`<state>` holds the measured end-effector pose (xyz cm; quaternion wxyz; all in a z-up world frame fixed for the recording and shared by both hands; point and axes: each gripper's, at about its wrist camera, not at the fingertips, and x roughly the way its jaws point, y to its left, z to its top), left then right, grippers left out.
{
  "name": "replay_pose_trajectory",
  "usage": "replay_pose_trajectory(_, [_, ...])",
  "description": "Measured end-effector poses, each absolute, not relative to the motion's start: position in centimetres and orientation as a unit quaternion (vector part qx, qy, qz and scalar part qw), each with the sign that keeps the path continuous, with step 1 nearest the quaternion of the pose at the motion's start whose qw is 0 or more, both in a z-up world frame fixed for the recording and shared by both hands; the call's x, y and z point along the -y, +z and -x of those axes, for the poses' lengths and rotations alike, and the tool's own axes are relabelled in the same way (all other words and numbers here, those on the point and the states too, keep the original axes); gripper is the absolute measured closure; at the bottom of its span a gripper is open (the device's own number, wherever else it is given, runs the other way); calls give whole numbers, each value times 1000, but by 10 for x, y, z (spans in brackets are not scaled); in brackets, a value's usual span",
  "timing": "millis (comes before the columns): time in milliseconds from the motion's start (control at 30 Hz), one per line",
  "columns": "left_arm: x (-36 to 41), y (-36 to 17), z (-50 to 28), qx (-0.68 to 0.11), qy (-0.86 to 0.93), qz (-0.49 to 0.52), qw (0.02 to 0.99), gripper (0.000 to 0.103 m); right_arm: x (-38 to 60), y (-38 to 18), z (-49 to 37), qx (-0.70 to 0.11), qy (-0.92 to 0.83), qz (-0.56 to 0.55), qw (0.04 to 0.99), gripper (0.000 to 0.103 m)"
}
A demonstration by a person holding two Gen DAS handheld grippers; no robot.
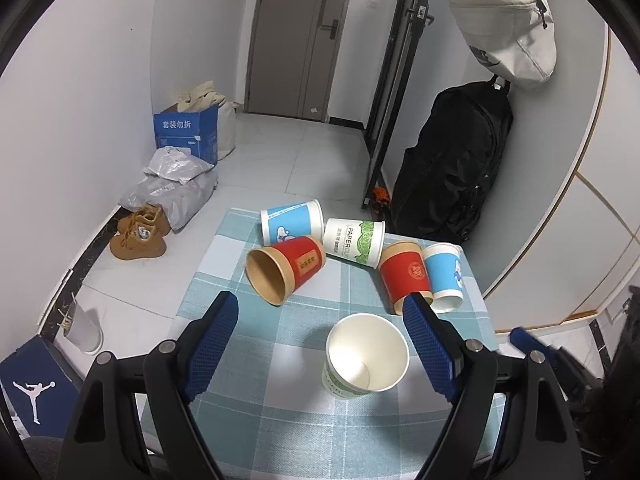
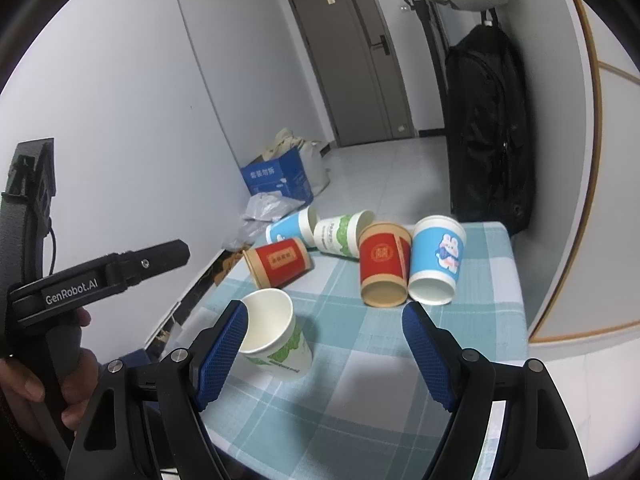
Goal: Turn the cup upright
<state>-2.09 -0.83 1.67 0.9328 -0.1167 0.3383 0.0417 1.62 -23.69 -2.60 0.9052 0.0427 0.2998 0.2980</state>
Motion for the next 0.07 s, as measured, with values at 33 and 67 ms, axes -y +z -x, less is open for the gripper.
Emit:
replay_pose_trajectory(33, [8, 17, 21, -337, 44, 118, 933, 22, 236, -28, -17, -305, 300, -44, 903, 23])
replay_pose_trajectory(67, [7, 18, 21, -335, 46, 119, 933, 22, 236, -30, -18, -312, 302, -45, 900, 23])
